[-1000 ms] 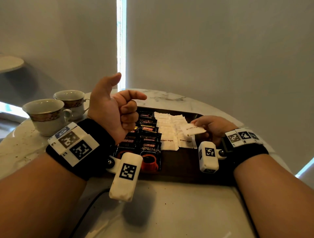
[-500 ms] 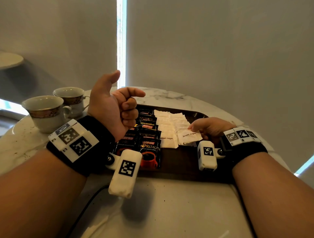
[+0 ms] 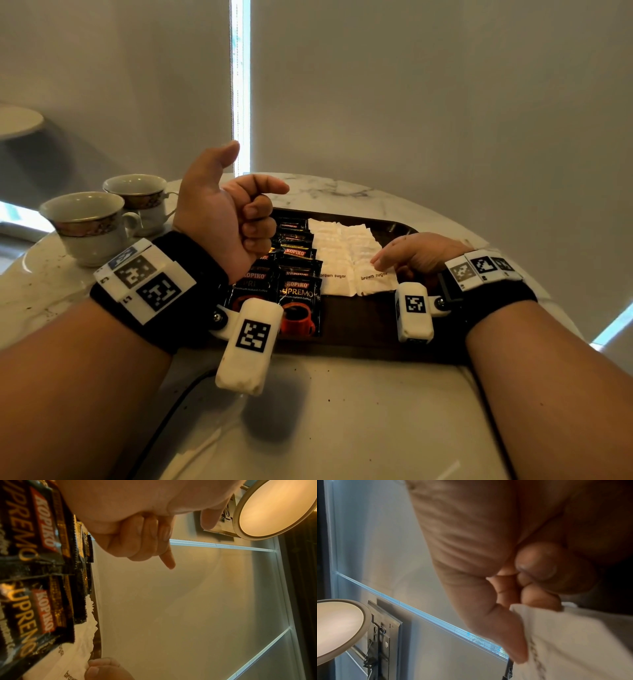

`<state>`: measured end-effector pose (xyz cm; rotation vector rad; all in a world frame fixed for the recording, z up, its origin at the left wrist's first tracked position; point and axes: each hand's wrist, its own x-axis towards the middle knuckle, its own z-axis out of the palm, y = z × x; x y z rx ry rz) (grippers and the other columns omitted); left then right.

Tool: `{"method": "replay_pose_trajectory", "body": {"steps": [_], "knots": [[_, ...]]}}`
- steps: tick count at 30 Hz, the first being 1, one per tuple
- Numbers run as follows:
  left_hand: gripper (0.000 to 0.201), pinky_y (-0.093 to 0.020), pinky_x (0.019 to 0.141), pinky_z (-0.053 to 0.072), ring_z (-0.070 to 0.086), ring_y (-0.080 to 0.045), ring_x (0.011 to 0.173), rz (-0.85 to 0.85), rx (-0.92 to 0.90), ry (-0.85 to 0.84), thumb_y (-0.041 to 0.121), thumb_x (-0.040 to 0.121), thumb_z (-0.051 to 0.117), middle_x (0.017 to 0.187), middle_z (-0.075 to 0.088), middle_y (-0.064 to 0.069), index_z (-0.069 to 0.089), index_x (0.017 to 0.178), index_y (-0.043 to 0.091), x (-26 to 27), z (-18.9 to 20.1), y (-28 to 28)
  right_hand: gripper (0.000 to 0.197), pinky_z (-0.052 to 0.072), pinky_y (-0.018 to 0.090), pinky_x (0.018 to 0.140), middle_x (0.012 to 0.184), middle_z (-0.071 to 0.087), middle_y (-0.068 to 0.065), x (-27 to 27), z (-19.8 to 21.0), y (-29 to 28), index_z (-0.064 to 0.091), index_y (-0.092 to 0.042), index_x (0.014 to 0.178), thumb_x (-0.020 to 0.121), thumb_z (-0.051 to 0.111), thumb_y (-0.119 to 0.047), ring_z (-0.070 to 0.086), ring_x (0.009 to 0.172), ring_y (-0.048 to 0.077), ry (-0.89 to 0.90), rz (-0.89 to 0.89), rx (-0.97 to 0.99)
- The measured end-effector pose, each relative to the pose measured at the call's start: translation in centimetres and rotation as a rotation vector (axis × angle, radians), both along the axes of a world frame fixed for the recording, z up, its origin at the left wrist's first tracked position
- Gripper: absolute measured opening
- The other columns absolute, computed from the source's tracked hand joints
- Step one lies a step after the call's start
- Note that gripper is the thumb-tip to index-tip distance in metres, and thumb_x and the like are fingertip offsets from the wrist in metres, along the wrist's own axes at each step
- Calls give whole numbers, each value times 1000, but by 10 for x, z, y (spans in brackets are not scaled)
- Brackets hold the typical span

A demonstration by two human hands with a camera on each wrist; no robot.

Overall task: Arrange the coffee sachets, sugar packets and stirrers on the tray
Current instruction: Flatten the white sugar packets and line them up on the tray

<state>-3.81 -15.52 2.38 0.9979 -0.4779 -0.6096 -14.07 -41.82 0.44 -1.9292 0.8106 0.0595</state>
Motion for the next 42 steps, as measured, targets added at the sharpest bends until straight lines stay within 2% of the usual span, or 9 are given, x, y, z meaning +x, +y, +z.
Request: {"method": "replay_pose_trajectory", "body": {"steps": [7,12,14,17,20,26,33,39,42], "knots": [[61,-21,44,19,21,-12,47,8,3,10,62,92,33,59,27,3,64,89,10,0,0,0,33,54,35,68,104,72,13,3,-1,-2,73,-7,106,76,80,-16,69,91,27,22,-5,-38],[60,-21,45,17,20,-12,47,15,8,21,62,92,35,60,26,3,65,89,10,1,0,0,19,38,28,49,64,53,-2,6,-6,-7,67,-13,93,79,75,-24,46,51,12,-81,-146,96],[59,-21,46,16,20,-12,47,16,12,26,62,91,36,61,26,3,65,89,10,1,0,-1,20,37,28,48,66,51,-1,9,-7,-12,66,-15,87,80,73,-32,45,53,13,-176,-262,97],[58,-23,50,13,21,-13,49,4,17,39,61,90,37,61,27,3,65,88,10,2,1,-2,49,51,40,74,110,59,18,11,-1,-14,61,-11,118,89,65,-50,60,101,30,-207,-290,199],[58,-23,48,15,23,-13,50,3,22,34,60,91,37,61,28,3,65,89,10,1,0,-2,74,43,50,98,150,36,30,11,9,-8,43,-11,144,91,56,-61,37,139,44,-169,-253,355],[58,-21,46,17,24,-12,49,9,12,45,60,92,36,61,30,3,65,89,10,2,1,-2,82,46,50,90,150,36,33,16,12,0,38,-10,148,91,49,-67,44,132,46,-155,-212,412],[57,-20,45,18,25,-12,48,12,11,58,60,92,38,60,31,3,64,89,10,1,0,-2,86,27,53,117,159,21,31,23,-1,-10,39,-9,147,87,54,-69,21,148,44,-323,-256,437],[56,-22,47,15,24,-12,48,5,20,73,60,92,39,60,30,3,66,87,10,0,-3,-4,87,34,53,114,152,34,34,29,-8,-6,44,-4,140,84,54,-69,38,138,45,-423,-173,540],[57,-21,46,17,25,-12,48,9,20,79,60,93,39,60,31,2,66,88,10,0,-2,-4,86,25,54,118,156,26,33,30,-9,-8,45,-5,141,84,53,-70,27,145,45,-437,-198,494]]}}
